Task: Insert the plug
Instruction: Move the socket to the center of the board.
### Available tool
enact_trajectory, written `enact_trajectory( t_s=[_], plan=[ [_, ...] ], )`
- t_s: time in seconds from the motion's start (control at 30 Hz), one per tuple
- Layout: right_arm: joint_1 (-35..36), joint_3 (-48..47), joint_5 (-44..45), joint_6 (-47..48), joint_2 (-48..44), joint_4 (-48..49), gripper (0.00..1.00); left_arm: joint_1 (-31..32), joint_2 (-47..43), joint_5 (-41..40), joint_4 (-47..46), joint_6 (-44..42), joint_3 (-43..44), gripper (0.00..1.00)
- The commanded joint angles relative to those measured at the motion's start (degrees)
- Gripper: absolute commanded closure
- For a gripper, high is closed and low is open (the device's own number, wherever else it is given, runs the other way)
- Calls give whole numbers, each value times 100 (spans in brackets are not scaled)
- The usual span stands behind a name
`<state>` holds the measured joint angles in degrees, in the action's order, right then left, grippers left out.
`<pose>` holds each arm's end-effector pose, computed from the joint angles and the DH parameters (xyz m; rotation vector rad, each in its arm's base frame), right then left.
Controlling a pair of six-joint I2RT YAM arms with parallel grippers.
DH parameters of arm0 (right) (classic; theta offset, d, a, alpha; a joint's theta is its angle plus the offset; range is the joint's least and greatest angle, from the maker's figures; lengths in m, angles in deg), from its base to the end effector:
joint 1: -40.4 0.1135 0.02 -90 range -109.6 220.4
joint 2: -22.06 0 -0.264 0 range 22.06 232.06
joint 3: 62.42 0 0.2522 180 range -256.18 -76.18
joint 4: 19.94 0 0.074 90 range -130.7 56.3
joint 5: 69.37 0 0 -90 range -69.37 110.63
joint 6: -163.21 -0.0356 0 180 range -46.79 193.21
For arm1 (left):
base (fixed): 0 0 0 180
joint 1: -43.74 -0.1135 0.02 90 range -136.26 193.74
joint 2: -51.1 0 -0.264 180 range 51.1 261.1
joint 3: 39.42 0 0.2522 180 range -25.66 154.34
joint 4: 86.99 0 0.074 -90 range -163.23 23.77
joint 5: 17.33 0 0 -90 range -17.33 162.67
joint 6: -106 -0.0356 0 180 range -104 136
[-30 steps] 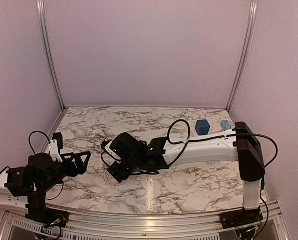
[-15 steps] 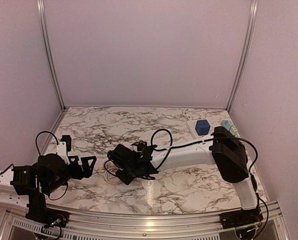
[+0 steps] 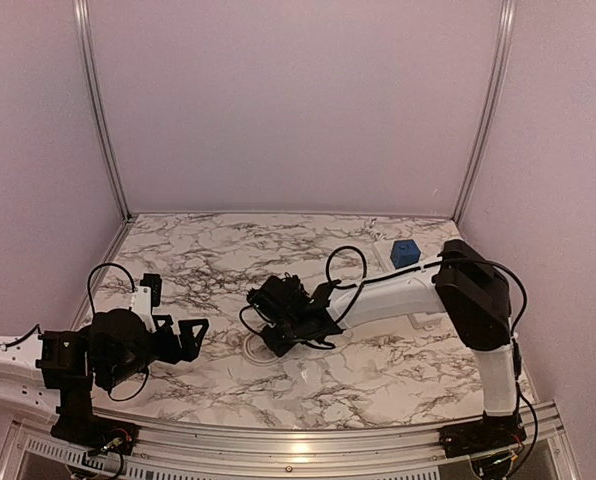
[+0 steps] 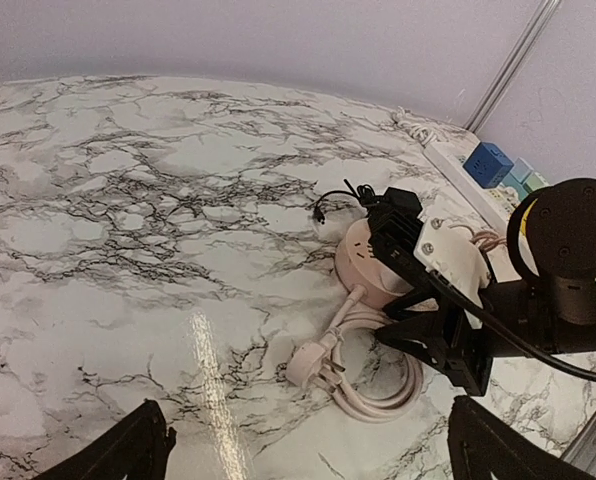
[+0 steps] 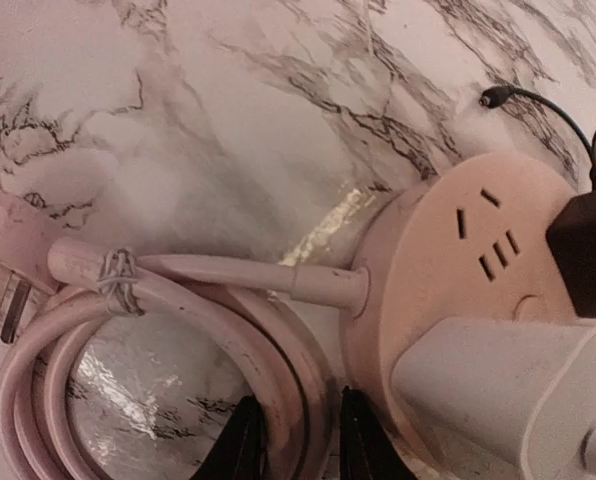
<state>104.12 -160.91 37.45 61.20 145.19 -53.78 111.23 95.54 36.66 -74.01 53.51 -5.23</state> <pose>0.2085 0.3989 0.1373 -1.0080 2.3219 0.1429 0.0860 -0.1529 0.2129 0.0984 1.9418 -0.6178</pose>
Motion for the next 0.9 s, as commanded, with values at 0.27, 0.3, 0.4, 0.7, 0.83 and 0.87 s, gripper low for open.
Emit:
enact_trajectory(
  t_s=[0.27,0.3,0.4,0.7,0.83,0.87],
  plan=[
    [-1100,1326,2,-3,-683,56,78,50,56,50,-328,-139,88,1],
    [-1180,1399,-26,1,-727,75,78,54,42,42,-315,-135,85,1],
    [-1446,1590,-49,10,-891,108,78,63,-9,32,-292,-139,84,1],
    [-1976,1916,-90,186,-1193,90,79,63,18,23,-289,-200,158,1],
    [-2050,2034,-60,267,-1314,-53,79,71,20,33,-288,-239,194,1],
    [-2056,2100,-59,269,-1344,-84,80,65,21,33,-298,-249,202,1]
  ],
)
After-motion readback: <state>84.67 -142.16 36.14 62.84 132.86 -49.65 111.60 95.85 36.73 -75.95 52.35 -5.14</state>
